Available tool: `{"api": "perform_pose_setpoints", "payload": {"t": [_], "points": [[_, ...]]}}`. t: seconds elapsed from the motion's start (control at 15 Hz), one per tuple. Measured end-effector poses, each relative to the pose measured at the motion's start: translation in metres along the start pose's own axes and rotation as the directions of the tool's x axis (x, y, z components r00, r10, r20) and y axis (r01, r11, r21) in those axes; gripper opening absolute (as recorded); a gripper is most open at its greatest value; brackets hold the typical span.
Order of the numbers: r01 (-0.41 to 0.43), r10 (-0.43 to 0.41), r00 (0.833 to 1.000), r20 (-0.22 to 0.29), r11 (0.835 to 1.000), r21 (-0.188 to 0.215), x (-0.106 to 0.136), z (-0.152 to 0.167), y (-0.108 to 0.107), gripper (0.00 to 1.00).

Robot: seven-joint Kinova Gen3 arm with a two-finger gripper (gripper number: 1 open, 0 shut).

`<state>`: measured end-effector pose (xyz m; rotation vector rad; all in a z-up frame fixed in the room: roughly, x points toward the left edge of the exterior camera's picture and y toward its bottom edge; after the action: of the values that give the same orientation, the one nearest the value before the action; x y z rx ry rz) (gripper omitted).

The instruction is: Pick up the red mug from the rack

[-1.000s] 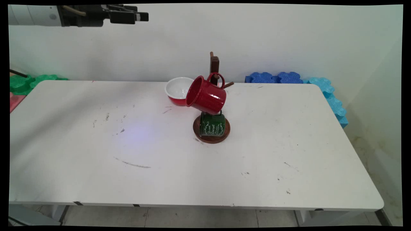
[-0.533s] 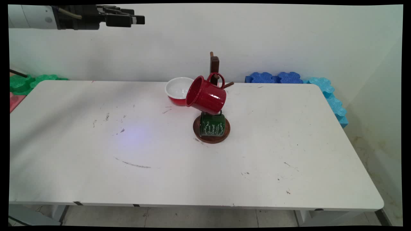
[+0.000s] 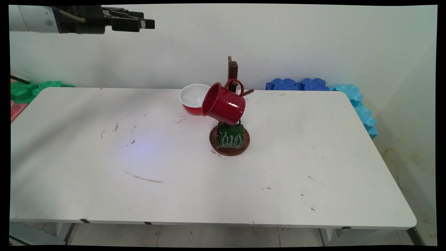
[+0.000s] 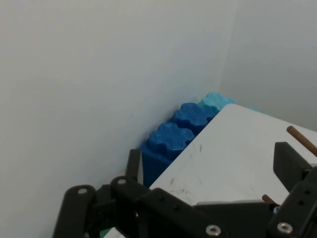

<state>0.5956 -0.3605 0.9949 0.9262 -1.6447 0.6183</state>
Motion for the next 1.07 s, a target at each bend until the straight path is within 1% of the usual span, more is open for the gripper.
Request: {"api": "perform_pose_setpoints", "payload": {"t": [1.07], "points": [[-0.009, 0.009, 1.0, 0.027, 1.0, -0.019, 0.0023, -0.0028, 0.0044, 1.0]]}}
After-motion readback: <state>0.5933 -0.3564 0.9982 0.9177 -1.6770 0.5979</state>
